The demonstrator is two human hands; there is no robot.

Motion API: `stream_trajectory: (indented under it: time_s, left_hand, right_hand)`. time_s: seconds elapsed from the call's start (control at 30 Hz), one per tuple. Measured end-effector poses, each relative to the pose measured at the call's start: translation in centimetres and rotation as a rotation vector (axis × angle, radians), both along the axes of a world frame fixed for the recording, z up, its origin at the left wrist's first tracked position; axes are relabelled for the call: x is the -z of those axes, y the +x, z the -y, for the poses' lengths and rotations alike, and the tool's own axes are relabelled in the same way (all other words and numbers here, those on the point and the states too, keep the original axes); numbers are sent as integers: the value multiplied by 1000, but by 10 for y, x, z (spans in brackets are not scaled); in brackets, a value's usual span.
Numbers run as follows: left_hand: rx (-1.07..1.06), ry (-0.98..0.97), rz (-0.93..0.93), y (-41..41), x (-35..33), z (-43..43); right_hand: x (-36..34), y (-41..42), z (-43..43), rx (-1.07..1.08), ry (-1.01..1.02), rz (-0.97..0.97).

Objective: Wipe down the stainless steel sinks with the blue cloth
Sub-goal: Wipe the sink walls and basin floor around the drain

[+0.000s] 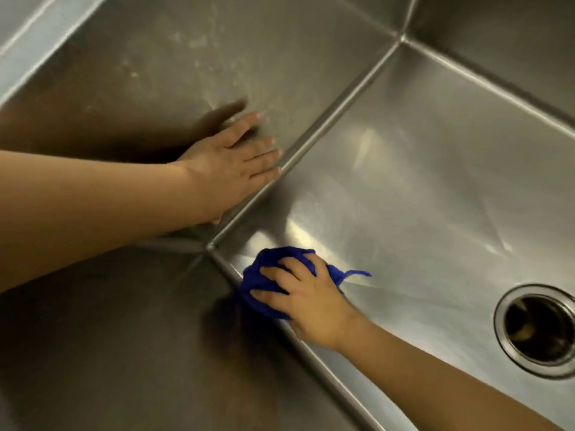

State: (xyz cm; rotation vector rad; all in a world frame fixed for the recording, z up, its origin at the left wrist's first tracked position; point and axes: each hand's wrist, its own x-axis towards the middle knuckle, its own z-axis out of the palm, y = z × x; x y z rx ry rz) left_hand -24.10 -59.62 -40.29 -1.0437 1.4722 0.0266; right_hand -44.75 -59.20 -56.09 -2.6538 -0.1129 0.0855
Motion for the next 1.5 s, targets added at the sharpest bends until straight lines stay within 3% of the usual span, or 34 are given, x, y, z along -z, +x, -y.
stream_trajectory:
  time_s: [0.17, 0.23, 0.33, 0.4, 0.6, 0.7, 0.77, 0.87, 0.9, 0.97, 1.1, 1.2, 1.27, 1.43, 1.5]
  left_hand:
    - [-49, -19, -71, -11, 6, -3]
    - [-59, -26, -79, -19, 9, -3]
    - [-97, -54, -109, -30, 14, -2]
    - [-120, -79, -144, -38, 16, 1]
    - [-200, -157, -312, -46, 16, 8]
    - [-278, -139, -374, -52, 22, 8]
    - [-318, -125, -399, -56, 28, 8]
    - [-347, -106, -430, -61, 33, 9]
    - [-347, -105, -440, -63, 34, 10]
    - [-335, -112, -459, -68, 32, 14]
    - [-294, -134, -513, -79, 25, 18]
    - [-252, -111, -541, -85, 23, 17]
    - [-240, -94, -544, -87, 25, 18]
    - [-257, -53, -506, -90, 34, 22]
    - [-248, -27, -506, -90, 35, 22]
  right_hand:
    - [11, -30, 31, -200, -94, 138]
    - [13, -6, 44, -55, -126, 150]
    - [2, 28, 52, 366, -114, 7]
    - [-2, 20, 38, 481, -82, -8]
    - [11, -114, 0, -20, -147, 88]
    - [20, -112, 42, -111, -221, 179]
    - [19, -94, 77, 115, -268, 204]
    - [6, -72, 111, 682, -184, 44]
    - [5, -71, 105, 767, -177, 25]
    - [8, -90, 74, 692, -206, 40]
    - [9, -168, 6, 199, -183, 40]
    - [5, -176, 23, -58, -209, 60]
    - [5, -157, 52, 48, -224, 67]
    - [2, -118, 103, 733, -201, -61]
    - [2, -119, 88, 797, -173, -54]
